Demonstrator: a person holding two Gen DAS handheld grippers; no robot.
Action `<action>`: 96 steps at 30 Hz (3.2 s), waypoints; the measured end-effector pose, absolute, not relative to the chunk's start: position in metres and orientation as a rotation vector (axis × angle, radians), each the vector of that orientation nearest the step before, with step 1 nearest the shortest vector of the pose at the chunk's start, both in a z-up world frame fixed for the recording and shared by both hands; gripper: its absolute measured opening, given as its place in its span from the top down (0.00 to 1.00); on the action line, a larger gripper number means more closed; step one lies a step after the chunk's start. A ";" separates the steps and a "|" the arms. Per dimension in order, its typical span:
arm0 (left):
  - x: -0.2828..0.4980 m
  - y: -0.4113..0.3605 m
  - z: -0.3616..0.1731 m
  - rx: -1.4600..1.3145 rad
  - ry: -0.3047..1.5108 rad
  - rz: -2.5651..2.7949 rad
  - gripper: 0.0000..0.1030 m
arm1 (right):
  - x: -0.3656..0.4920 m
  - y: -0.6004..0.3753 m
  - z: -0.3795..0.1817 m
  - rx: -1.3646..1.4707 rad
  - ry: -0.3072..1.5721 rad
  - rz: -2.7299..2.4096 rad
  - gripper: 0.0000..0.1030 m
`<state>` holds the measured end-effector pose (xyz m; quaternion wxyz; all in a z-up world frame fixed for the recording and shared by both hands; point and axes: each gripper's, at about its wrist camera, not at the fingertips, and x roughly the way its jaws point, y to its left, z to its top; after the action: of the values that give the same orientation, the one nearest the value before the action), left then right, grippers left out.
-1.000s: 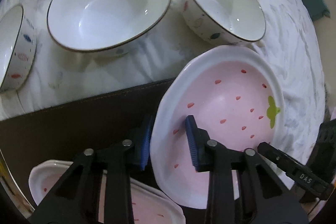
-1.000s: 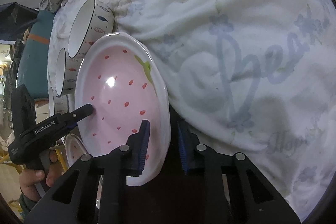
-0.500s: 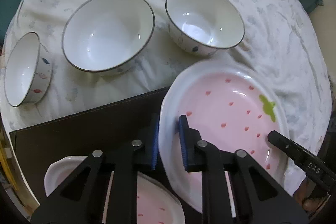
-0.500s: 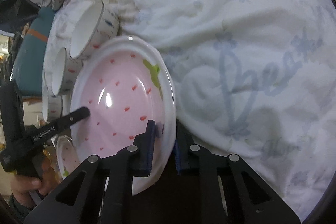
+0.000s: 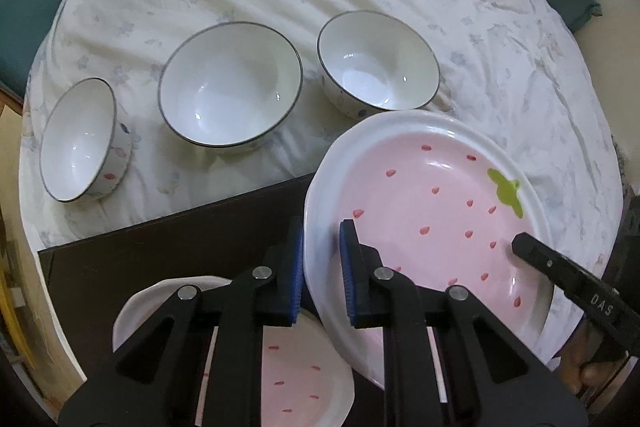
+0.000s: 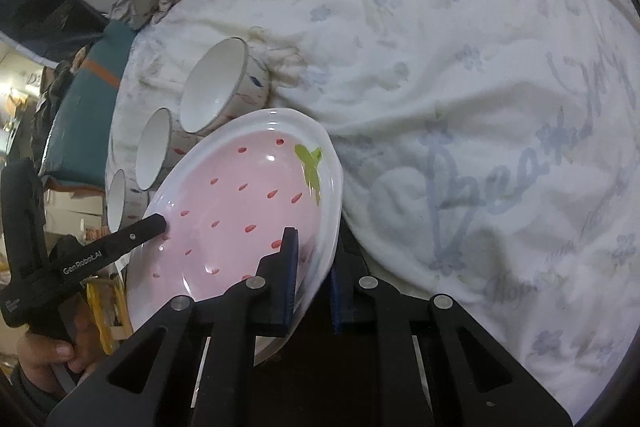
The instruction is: Organize plates and bowls
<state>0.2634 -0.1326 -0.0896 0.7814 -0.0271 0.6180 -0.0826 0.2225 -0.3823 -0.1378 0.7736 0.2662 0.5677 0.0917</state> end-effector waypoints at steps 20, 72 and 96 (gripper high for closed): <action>0.195 -0.054 -0.038 -0.135 1.276 -0.177 0.87 | 0.192 -0.324 -0.080 0.478 1.159 0.335 0.85; 0.129 0.023 -0.110 -0.140 1.409 -0.045 0.87 | 0.149 -0.213 -0.130 0.244 1.296 0.430 0.85; 0.126 0.007 -0.100 0.014 1.323 -0.051 0.87 | 0.148 -0.209 -0.146 0.263 1.377 0.457 0.82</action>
<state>0.1260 0.0074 -0.1002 0.7887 0.0067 0.6142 -0.0235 0.1480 -0.2090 -0.1462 0.7404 0.1199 0.6277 0.2083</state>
